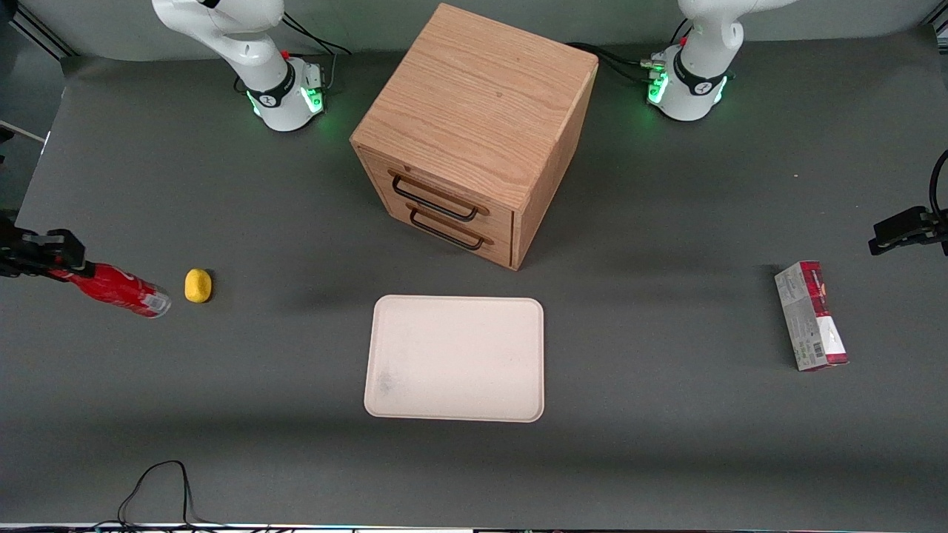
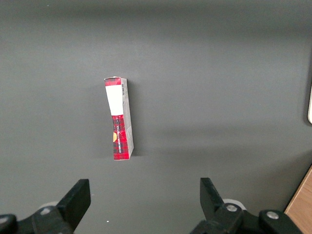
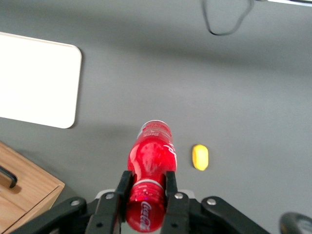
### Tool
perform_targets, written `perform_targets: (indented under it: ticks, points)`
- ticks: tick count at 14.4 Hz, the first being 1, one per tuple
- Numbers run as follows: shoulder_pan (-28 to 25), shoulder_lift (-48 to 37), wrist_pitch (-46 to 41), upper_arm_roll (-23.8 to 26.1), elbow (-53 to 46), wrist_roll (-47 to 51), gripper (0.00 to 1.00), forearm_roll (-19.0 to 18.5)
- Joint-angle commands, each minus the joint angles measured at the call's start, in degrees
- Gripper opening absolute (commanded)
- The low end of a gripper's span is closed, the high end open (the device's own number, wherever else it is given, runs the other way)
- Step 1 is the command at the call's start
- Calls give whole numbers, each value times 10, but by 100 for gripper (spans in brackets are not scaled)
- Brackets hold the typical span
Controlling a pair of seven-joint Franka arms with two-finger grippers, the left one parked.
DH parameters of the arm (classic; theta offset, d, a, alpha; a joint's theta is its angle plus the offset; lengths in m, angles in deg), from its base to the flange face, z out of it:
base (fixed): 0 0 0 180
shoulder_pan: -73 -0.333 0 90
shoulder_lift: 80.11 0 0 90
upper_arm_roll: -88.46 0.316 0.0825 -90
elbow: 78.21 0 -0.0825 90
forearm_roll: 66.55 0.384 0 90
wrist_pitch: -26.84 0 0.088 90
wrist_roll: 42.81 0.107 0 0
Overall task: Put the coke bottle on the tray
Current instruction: 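Lift the bottle and carry it over the white tray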
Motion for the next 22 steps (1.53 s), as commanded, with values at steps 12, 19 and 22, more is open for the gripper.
perform_targets:
  ticks: [12, 19, 22]
  points:
    - [-246, 127, 48, 19, -108, 94, 0, -49]
    - [-239, 252, 169, 18, -106, 94, 0, -48]
    - [-231, 288, 208, 19, -102, 88, 0, -44]
